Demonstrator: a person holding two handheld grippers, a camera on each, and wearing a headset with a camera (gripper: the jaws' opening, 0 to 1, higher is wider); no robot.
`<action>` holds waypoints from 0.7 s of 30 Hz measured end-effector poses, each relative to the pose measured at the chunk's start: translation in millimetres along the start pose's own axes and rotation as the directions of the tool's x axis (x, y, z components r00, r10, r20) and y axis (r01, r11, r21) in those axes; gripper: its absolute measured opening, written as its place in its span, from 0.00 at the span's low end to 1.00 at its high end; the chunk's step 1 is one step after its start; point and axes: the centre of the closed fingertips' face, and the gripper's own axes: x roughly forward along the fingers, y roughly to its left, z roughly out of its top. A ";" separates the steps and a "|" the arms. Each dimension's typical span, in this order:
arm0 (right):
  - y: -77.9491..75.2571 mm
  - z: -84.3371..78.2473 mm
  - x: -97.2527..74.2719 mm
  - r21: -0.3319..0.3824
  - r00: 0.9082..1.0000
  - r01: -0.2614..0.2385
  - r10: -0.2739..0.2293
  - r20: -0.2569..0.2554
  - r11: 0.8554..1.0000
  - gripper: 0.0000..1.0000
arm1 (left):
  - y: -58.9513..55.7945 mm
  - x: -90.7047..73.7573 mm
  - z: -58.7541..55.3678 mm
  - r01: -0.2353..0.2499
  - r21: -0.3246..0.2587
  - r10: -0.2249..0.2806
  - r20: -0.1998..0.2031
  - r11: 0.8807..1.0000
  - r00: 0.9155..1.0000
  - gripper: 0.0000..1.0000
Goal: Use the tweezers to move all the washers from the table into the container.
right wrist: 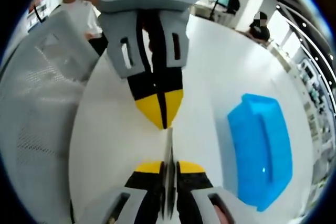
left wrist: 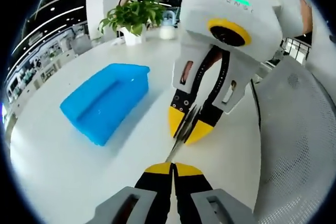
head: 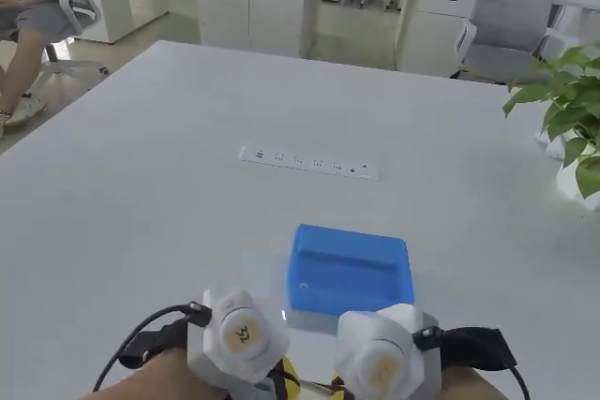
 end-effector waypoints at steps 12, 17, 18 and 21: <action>-3.6 6.6 -38.8 0.242 0.988 0.073 -0.104 0.118 0.968 0.22 | 5.9 -52.3 12.4 -0.119 -0.314 0.176 0.158 0.942 0.972 0.30; -6.2 3.8 -67.7 0.428 0.959 0.110 -0.209 0.191 0.897 0.32 | 4.2 -72.8 15.3 -0.154 -0.376 0.237 0.186 0.914 0.954 0.41; -6.5 2.2 -75.2 0.483 0.948 0.112 -0.239 0.209 0.868 0.34 | 3.2 -75.8 15.5 -0.162 -0.386 0.248 0.183 0.908 0.951 0.46; -7.5 -3.2 -90.7 0.583 0.924 0.113 -0.301 0.237 0.805 0.40 | -3.4 -85.9 15.3 -0.187 -0.410 0.283 0.185 0.892 0.941 0.60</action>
